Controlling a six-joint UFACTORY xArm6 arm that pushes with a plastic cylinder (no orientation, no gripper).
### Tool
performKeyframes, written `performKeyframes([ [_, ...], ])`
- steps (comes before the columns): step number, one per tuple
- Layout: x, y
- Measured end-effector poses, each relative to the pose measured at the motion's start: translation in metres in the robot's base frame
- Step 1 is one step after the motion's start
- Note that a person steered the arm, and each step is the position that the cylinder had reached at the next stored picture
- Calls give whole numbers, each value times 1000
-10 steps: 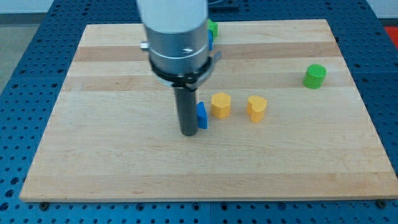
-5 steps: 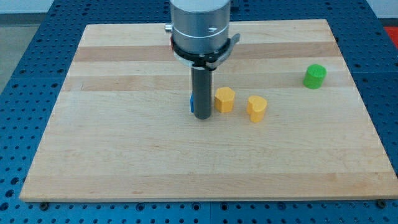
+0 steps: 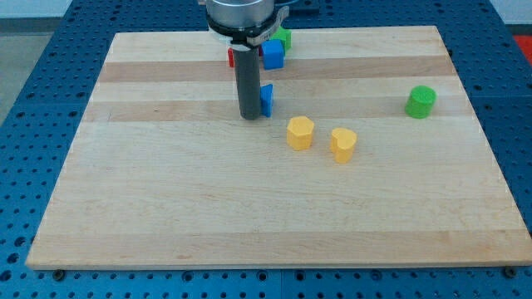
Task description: Move the blue triangle towards the group of blocks
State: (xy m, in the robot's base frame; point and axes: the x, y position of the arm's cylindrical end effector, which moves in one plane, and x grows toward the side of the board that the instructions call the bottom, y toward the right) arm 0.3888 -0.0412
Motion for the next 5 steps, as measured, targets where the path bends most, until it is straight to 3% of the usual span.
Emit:
performKeyframes([
  [5,-46,36],
])
